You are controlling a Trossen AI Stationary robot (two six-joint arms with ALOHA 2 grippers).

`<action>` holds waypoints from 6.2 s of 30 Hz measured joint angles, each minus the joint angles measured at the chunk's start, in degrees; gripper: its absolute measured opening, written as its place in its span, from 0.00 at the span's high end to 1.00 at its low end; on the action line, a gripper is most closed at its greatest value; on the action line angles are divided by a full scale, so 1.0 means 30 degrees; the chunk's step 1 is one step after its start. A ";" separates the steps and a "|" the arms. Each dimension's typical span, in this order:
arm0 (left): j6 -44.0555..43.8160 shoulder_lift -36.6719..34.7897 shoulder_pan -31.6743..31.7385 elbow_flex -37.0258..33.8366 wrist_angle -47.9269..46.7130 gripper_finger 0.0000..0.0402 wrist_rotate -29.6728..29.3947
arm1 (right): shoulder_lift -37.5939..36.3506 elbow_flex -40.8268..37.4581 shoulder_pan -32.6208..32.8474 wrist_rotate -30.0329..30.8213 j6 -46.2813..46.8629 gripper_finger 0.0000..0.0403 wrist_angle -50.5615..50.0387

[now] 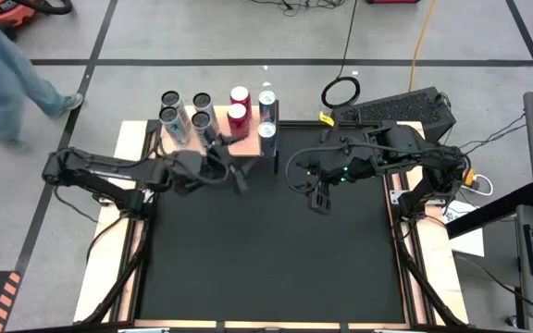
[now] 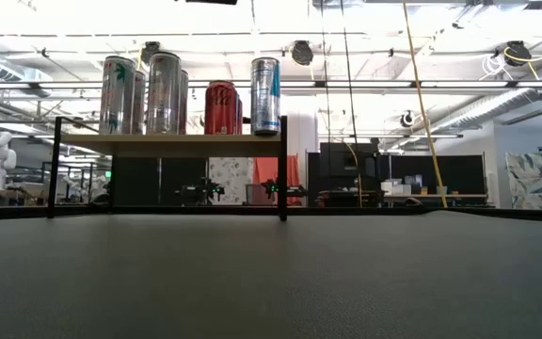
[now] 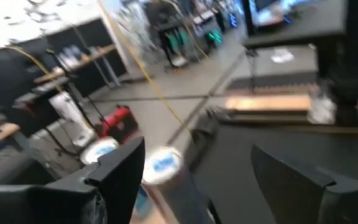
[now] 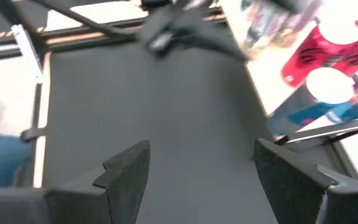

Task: Place canned beverage on shelf
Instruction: Put the blue soda can aligned with the blue soda can on the shelf

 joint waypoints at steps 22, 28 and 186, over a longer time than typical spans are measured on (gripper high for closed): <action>-0.4588 -0.4187 -0.6778 -0.0022 -0.8690 0.27 -0.5777 | 0.2812 0.0007 -0.4788 0.0534 -0.1652 0.33 0.0547; -0.4598 -0.4818 -0.7597 -0.0019 -0.9787 0.27 -0.5857 | 0.3951 0.0007 -0.5709 0.0422 -0.4665 0.33 0.0781; -0.7087 -0.5006 -0.7737 -0.0015 -1.3196 0.27 -0.5653 | 0.5530 0.0007 -1.0583 -0.6035 -0.2665 0.33 0.5734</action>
